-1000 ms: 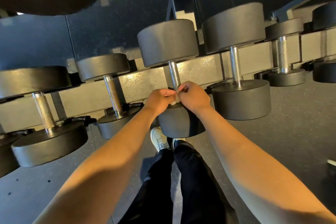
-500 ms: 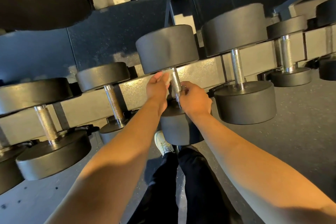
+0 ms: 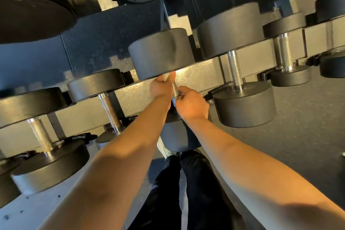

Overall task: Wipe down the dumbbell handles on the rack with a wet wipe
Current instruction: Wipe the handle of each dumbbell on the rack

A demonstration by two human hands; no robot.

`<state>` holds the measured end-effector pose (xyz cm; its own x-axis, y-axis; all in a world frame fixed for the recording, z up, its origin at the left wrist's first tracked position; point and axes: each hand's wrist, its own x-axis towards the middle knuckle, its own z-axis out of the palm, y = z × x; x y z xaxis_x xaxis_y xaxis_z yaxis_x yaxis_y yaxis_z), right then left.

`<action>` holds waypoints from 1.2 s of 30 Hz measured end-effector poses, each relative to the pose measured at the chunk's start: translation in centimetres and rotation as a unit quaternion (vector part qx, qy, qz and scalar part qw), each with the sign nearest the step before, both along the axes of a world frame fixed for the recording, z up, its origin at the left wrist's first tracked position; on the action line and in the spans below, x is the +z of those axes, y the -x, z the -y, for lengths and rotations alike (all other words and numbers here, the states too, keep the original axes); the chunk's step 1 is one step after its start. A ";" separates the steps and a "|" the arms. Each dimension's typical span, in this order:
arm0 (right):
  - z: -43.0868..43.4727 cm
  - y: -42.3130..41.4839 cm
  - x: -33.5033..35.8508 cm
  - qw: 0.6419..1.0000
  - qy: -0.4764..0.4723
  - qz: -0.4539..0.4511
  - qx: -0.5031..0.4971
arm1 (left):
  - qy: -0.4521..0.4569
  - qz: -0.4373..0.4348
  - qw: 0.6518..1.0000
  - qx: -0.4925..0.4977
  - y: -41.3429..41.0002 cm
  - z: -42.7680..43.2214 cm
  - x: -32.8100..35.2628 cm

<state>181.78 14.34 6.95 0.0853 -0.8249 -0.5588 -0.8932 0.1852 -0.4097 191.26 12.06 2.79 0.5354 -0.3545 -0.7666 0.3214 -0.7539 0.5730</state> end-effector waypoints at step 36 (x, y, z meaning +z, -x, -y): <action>-0.1 0.5 -0.5 0.998 0.032 0.032 -0.042 | -0.033 -0.129 0.985 -0.109 -1.0 -2.6 -1.1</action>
<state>181.32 14.47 6.46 0.0478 -0.8643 -0.5007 -0.8474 0.2302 -0.4784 192.29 14.70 1.73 0.2359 -0.3832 -0.8930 0.2769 -0.8544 0.4397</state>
